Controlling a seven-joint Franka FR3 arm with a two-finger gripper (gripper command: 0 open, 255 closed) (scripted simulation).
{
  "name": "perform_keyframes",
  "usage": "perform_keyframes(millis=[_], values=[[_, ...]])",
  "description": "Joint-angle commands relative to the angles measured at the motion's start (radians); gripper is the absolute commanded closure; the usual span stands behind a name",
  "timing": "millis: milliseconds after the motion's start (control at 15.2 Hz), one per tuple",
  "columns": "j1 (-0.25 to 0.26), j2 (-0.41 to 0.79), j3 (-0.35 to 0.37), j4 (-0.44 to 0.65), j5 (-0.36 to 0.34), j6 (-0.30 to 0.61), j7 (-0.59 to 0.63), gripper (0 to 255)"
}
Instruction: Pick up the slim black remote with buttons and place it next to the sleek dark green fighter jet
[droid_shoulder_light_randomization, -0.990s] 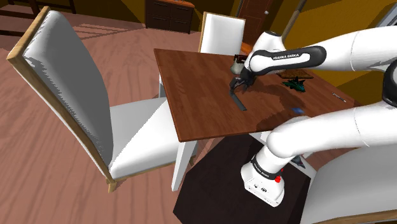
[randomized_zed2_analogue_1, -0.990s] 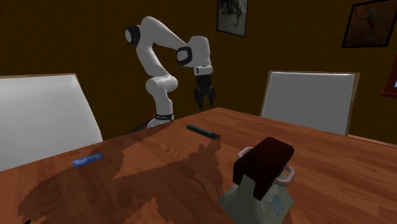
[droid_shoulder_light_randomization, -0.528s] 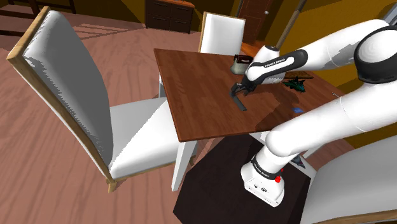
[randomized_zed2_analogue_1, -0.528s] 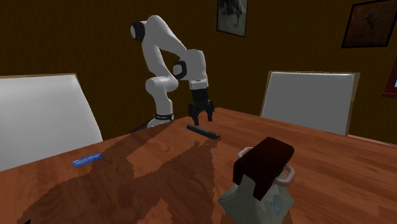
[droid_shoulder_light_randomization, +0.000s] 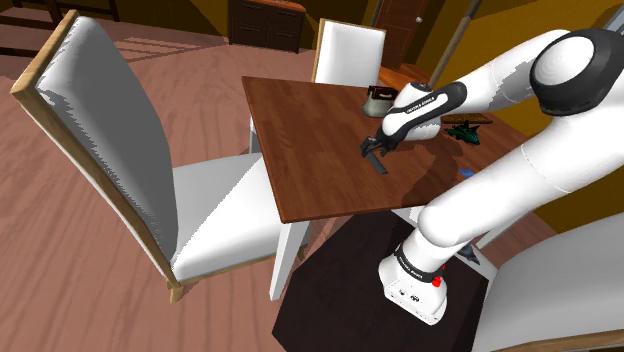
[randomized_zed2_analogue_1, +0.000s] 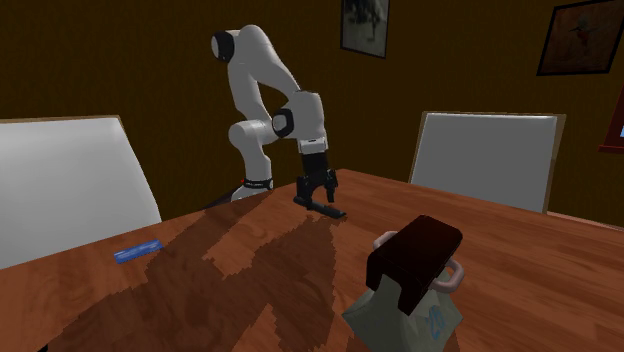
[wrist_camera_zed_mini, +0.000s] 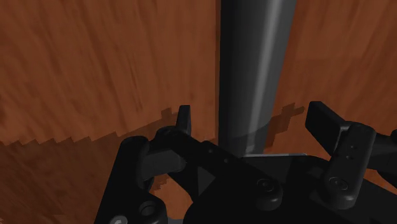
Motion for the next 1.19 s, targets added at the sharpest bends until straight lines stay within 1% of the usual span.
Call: perform_keyframes(millis=[0, 396, 462, 924, 1056, 1122], values=[[0.003, 0.009, -0.003, 0.001, 0.004, 0.008, -0.003, 0], [0.003, 0.009, -0.003, 0.001, 0.004, 0.008, -0.003, 0], [0.003, 0.009, -0.003, 0.001, 0.004, 0.008, -0.003, 255], [-0.003, -0.006, 0.006, -0.009, -0.007, 0.003, 0.009, 255], [0.003, 0.009, -0.003, 0.001, 0.004, 0.008, -0.003, 255], [-0.001, -0.006, 0.002, 0.005, 0.000, -0.010, 0.000, 255]])
